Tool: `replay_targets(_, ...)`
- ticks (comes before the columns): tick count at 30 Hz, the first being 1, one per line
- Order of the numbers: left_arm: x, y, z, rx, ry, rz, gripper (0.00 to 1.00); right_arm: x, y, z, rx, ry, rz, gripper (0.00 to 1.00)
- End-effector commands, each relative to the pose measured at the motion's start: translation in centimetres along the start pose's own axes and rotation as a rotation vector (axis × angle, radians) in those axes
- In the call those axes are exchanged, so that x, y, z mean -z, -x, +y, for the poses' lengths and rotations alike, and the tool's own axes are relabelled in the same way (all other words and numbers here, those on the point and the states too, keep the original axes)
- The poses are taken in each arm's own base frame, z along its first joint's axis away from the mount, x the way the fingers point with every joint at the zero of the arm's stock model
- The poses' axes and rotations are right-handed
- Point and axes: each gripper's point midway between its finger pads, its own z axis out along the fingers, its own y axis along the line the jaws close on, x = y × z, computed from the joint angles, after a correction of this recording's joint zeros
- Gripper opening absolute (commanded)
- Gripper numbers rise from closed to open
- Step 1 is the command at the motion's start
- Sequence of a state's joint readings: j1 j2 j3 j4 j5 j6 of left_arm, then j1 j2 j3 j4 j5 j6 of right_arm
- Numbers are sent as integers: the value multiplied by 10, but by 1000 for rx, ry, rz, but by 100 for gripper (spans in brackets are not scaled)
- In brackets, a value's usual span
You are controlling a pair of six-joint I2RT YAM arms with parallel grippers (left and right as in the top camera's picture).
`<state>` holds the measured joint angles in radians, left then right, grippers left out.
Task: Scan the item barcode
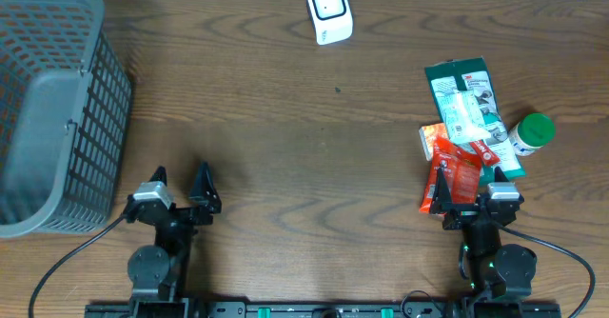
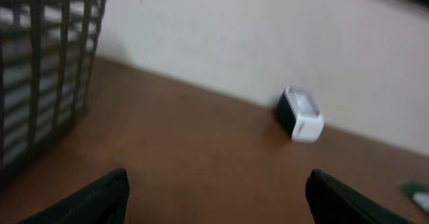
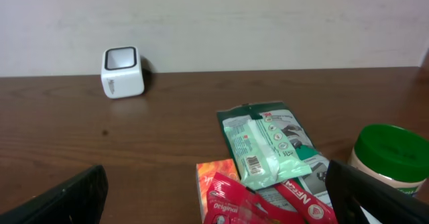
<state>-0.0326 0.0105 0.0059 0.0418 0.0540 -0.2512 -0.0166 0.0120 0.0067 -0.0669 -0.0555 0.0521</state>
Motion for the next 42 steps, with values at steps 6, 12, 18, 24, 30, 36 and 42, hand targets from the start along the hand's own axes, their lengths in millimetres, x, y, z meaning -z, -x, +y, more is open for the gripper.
replay_targets(6, 1, -9, -6, -258, -49, 35, 84, 0, 0, -4, 3, -17, -1, 99)
replay_targets(12, 2, -26, -1, -327, -42, 105, 85, 0, 0, -4, 3, -17, -1, 99)
replay_targets(18, 2, -26, -1, -348, -43, 104, 85, 0, 0, -4, 3, -17, -1, 99)
replay_targets(24, 2, -27, -1, -348, -42, 107, 85, 0, 0, -4, 3, -17, -1, 99)
replay_targets(30, 2, -27, -1, -348, -42, 107, 85, 0, 0, -4, 3, -17, -1, 99)
replay_targets(36, 2, -27, -1, -348, -43, 107, 85, 0, 0, -4, 3, -17, -1, 99)
replay_targets(42, 2, -27, -1, -348, -43, 107, 85, 0, 0, -4, 3, -17, -1, 99)
